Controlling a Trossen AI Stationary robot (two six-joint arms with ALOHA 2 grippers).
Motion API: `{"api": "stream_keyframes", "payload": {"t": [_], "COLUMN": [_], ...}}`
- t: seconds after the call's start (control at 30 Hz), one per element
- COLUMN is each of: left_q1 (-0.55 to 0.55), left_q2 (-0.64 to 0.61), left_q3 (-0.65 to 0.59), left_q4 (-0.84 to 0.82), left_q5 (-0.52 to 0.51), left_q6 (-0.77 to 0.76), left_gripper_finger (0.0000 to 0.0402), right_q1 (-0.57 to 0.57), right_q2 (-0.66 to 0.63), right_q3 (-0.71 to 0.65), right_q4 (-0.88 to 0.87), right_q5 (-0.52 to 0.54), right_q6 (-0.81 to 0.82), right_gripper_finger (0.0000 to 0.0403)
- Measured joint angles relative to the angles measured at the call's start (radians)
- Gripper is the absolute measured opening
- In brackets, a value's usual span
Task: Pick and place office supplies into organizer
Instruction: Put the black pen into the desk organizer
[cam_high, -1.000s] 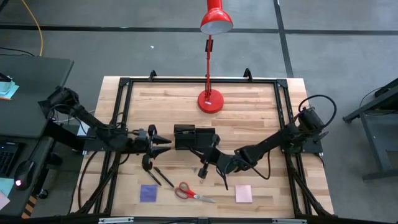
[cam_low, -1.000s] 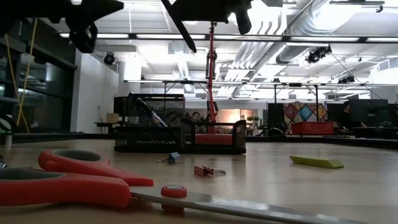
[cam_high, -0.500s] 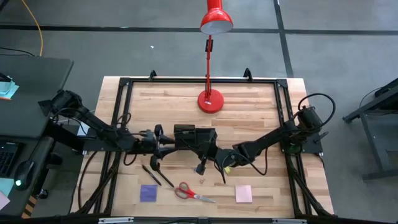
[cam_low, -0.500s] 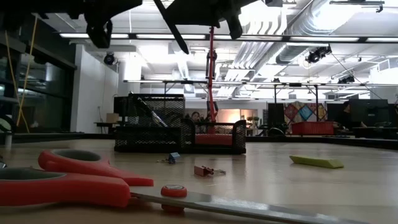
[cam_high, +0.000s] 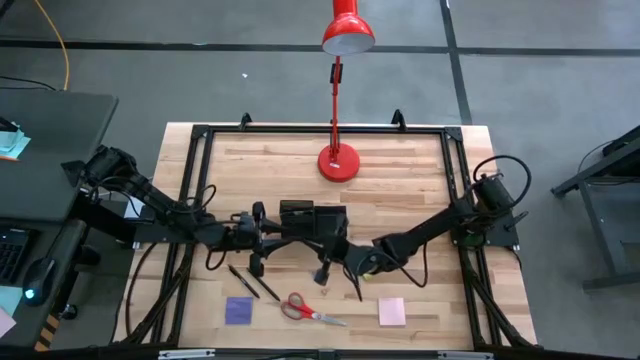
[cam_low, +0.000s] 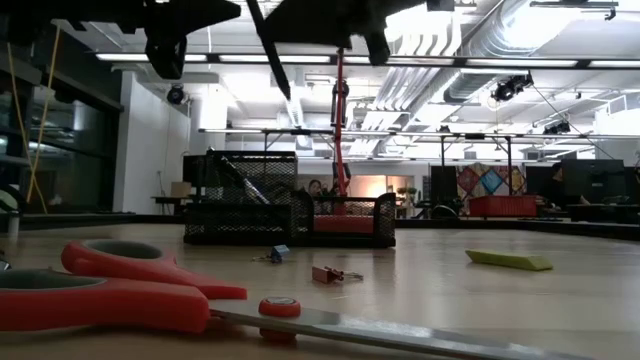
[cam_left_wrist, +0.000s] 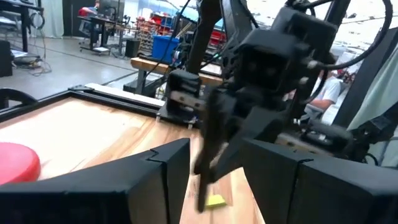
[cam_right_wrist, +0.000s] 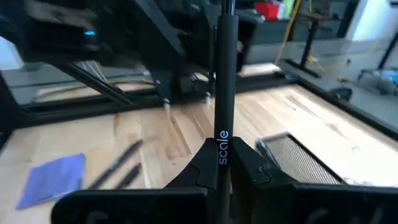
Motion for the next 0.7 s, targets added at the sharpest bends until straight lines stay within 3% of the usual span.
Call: {"api": "stream_keyframes", "payload": {"t": [0.23,0.7], "left_q1": [0.000,0.000], "left_q2": [0.000,0.000], "left_q3": [0.000,0.000], "left_q4": [-0.017,0.024], "left_q5": [-0.033,0.037], "left_q6": [0.008,0.033], "left_gripper_finger": [0.0136,0.0136], "right_q1": [0.000,-0.035], "right_q2": [0.000,0.000], "right_q3": [0.000,0.000], "right_q4": [0.019,0.022], "right_q5": [-0.043,-0.099], "right_q6": [0.005,0.022], "right_gripper_finger": [0.0003,0.0003]}}
